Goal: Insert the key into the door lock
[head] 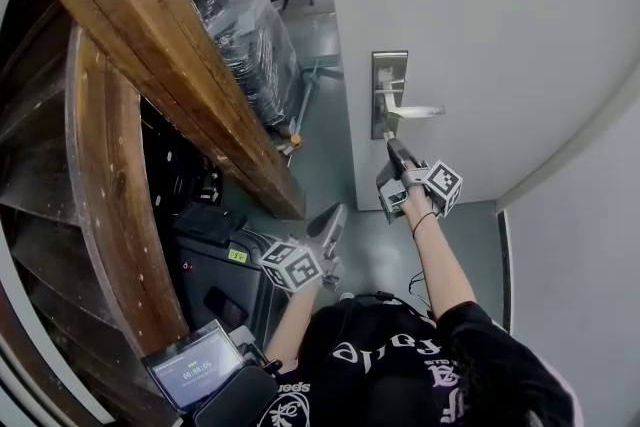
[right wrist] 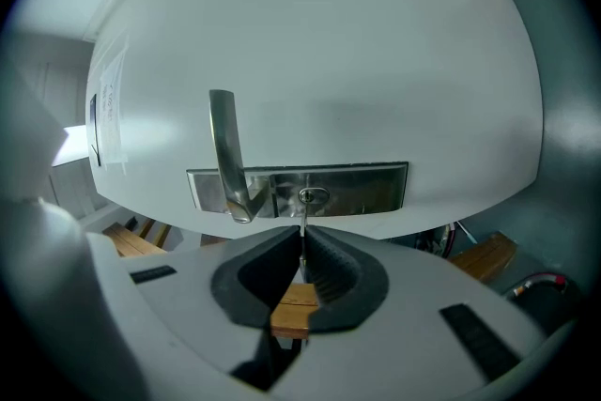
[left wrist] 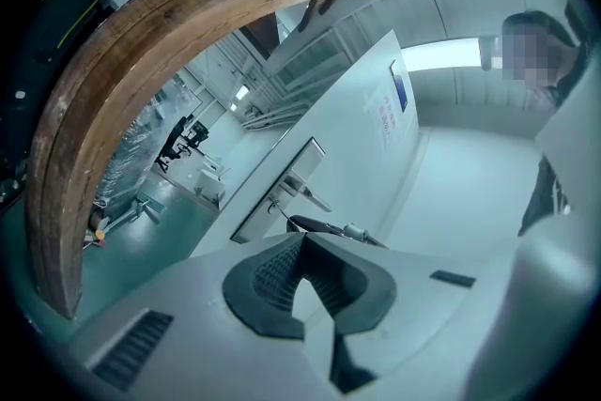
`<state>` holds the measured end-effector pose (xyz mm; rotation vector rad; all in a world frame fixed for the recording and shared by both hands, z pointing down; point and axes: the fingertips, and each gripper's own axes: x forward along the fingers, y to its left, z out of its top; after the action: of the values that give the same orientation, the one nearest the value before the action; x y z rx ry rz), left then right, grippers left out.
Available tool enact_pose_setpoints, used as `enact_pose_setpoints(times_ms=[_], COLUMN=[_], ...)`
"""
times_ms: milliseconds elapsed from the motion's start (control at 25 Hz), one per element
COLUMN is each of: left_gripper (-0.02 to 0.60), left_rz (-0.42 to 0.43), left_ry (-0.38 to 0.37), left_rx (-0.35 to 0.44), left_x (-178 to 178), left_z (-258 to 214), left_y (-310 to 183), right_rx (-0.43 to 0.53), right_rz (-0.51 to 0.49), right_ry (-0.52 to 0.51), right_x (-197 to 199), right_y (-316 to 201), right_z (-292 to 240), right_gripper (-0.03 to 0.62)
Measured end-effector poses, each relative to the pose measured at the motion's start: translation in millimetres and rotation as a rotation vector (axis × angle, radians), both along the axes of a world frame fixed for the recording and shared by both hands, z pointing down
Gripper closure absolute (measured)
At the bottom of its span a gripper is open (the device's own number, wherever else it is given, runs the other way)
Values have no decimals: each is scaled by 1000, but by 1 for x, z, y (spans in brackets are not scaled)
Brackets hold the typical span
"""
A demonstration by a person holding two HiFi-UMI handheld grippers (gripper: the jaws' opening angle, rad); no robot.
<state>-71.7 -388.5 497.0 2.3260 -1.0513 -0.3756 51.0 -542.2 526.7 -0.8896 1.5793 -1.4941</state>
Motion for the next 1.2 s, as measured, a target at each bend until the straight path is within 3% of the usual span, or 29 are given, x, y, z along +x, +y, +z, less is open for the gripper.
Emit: enact_pose_setpoints(times_ms=[1200], left_gripper=[577], left_rz=[-23], left_ry=[15], left_rx=[-38], left_x=[-14], left_z=[10], left_y=[-8], right_rx=[-17], right_rz=[48], right_ry=[4], right_x=[12], right_y=[-5], right_z=[3], right_gripper=[560])
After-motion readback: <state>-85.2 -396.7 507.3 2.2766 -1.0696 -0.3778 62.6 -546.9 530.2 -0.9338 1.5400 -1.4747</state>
